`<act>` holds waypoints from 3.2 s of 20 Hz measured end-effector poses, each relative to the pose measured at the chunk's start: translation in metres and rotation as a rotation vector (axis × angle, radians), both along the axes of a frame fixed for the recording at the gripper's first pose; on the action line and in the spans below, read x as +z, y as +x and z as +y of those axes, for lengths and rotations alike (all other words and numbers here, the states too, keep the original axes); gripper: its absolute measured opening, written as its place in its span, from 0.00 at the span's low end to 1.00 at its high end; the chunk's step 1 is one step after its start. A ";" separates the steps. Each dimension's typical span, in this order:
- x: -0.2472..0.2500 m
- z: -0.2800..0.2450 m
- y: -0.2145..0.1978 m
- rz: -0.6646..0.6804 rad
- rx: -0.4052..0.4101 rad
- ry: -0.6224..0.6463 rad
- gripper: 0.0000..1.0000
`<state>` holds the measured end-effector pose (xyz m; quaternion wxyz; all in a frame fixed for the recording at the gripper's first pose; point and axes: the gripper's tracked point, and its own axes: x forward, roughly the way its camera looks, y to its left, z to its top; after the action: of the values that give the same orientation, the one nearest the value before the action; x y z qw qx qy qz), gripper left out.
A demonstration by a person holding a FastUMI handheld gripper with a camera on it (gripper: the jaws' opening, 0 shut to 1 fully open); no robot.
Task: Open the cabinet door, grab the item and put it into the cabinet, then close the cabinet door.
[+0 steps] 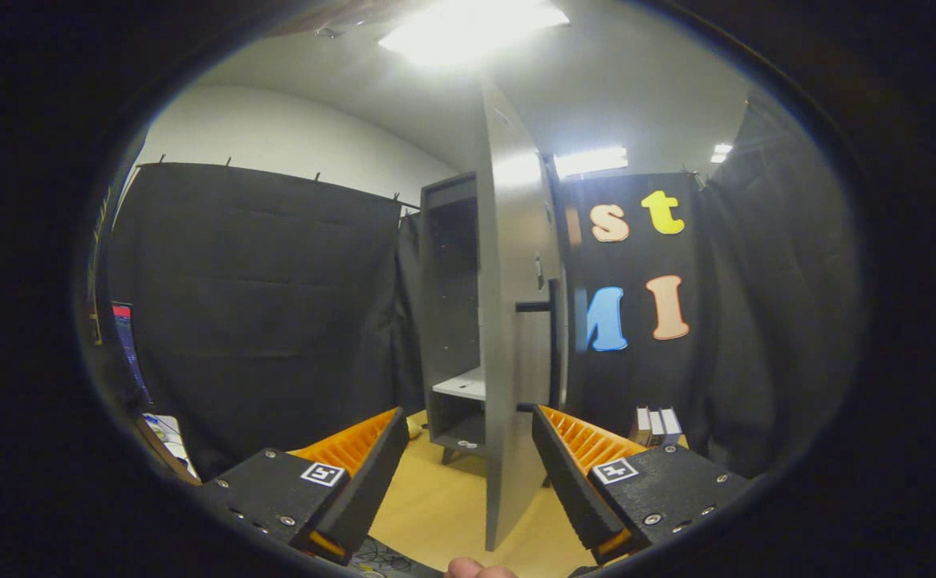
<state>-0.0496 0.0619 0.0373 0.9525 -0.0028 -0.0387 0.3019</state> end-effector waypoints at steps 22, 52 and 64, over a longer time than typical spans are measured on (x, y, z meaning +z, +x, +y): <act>-0.269 0.319 0.067 0.144 -0.055 -0.097 0.96; -0.365 0.335 0.153 0.273 -0.326 -0.179 0.48; -0.216 0.302 0.201 0.183 -0.344 -0.134 0.48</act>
<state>0.1515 0.3638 -0.1786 0.9873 -0.0454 0.0693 0.1358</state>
